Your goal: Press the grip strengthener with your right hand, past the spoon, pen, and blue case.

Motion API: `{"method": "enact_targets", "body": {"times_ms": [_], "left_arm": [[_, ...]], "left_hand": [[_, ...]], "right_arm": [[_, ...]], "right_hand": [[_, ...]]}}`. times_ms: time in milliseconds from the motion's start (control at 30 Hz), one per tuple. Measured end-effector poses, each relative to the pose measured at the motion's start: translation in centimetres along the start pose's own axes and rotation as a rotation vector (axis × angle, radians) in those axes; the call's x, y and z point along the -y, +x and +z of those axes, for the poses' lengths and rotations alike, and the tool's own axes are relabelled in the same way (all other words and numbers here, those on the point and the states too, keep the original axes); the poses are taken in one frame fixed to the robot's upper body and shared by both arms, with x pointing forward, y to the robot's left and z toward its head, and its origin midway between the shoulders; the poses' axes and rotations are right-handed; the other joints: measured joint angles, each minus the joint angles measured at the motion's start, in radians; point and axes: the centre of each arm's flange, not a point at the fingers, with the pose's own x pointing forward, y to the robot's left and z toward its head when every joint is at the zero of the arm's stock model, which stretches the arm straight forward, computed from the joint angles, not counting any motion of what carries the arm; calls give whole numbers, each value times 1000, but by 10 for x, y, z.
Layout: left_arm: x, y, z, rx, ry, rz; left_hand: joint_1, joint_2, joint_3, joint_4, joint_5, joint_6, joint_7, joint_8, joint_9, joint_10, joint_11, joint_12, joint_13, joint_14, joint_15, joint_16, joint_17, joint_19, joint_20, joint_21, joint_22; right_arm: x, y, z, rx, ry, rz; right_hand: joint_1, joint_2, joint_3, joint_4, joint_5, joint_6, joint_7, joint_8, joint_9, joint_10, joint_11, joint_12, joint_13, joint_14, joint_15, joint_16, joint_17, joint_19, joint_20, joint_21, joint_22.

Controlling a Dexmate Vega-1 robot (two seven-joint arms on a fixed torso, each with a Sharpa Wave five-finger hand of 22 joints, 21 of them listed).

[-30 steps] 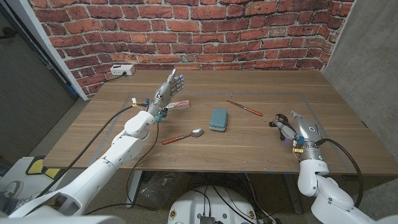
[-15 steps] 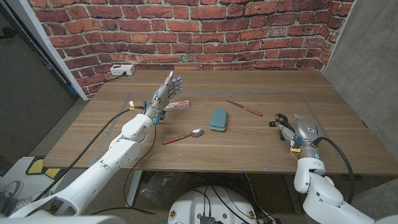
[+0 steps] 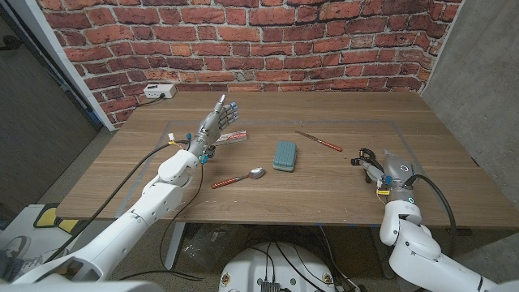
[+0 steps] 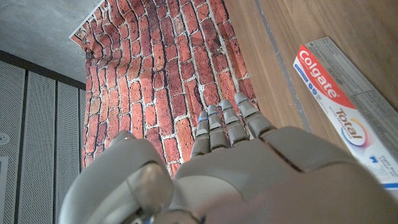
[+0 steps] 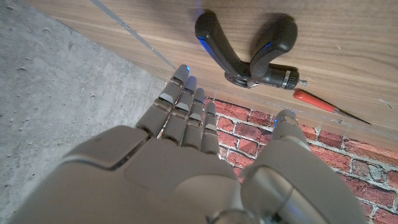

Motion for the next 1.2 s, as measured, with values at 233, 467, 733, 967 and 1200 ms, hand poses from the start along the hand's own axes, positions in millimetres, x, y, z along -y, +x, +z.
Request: {"method": "enact_targets", "body": {"times_ms": [233,467,733,967,1200], "left_arm": [[-2,-2,-2,-1,-6,6],[-4,-3,-6,-5,-15,9],[-9,-2,-8,-8,-20,12],[-11,-1,-9,-8,-25,11],[-12,-1,-11,-10,-28,12]], "left_hand": [[0,0,0,0,-4,0,0,0,0,7,1,0,0,4,4,0,0,1,1,0,0],[0,0,0,0,-4,5,-5,0,0,14,-3,0,0,11,0,0,0,1,1,-8,0],[-10,9,-3,-3,-4,5,-5,0,0,14,-3,0,0,11,0,0,0,5,5,-8,0],[-10,9,-3,-3,-4,5,-5,0,0,14,-3,0,0,14,4,0,0,5,5,-8,0],[-9,9,-3,-3,-8,5,-5,0,0,14,-3,0,0,14,4,0,0,5,5,-8,0]], "right_arm": [[2,5,4,-16,-14,26],[4,8,9,-31,-35,49],[5,9,15,-45,-72,62],[5,10,18,-51,-95,70],[4,12,20,-64,-116,90]], "right_hand": [[-5,-5,-3,3,0,31,1,10,0,24,0,10,0,7,3,0,0,9,-2,0,0],[-5,-5,-6,6,0,14,6,5,0,24,0,10,0,7,3,0,0,9,-2,0,3],[-8,-8,-6,6,0,14,6,5,0,6,1,4,0,1,9,-9,0,5,2,-4,5],[-3,-13,-9,3,0,14,6,5,0,2,-4,2,0,-4,15,-13,0,0,7,-9,5],[5,-21,0,-6,0,9,11,5,0,-7,-2,-3,5,-4,15,-13,-3,0,7,-9,5]]}}
